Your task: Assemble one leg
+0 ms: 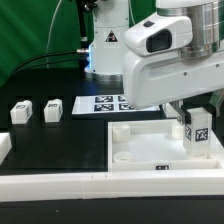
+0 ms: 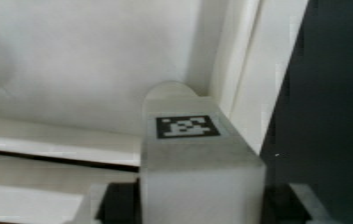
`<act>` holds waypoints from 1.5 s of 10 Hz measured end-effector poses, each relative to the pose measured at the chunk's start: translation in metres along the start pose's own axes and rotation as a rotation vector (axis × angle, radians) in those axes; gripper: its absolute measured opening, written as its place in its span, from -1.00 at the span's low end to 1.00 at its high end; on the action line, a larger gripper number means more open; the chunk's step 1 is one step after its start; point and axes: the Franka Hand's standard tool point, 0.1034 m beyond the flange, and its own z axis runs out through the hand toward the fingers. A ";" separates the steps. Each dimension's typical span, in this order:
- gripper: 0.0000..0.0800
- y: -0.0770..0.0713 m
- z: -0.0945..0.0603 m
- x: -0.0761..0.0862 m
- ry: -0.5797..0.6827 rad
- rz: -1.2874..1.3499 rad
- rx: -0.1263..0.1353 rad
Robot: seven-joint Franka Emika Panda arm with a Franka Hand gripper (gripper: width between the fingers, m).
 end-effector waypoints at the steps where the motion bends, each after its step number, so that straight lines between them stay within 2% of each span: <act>1: -0.27 0.000 0.000 0.000 0.000 0.089 0.001; 6: -0.26 0.005 0.000 0.004 0.028 0.669 0.051; 11: -0.26 0.005 0.001 0.003 -0.004 1.280 0.100; 13: -0.26 0.005 0.001 0.003 -0.004 1.268 0.100; 14: -0.14 0.005 0.002 0.003 -0.004 1.267 0.100; 15: -0.14 0.005 0.002 0.003 -0.003 1.235 0.100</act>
Offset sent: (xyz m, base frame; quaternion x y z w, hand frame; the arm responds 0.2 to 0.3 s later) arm -0.0010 -0.0087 -0.0014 0.0200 0.0167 0.3306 0.9434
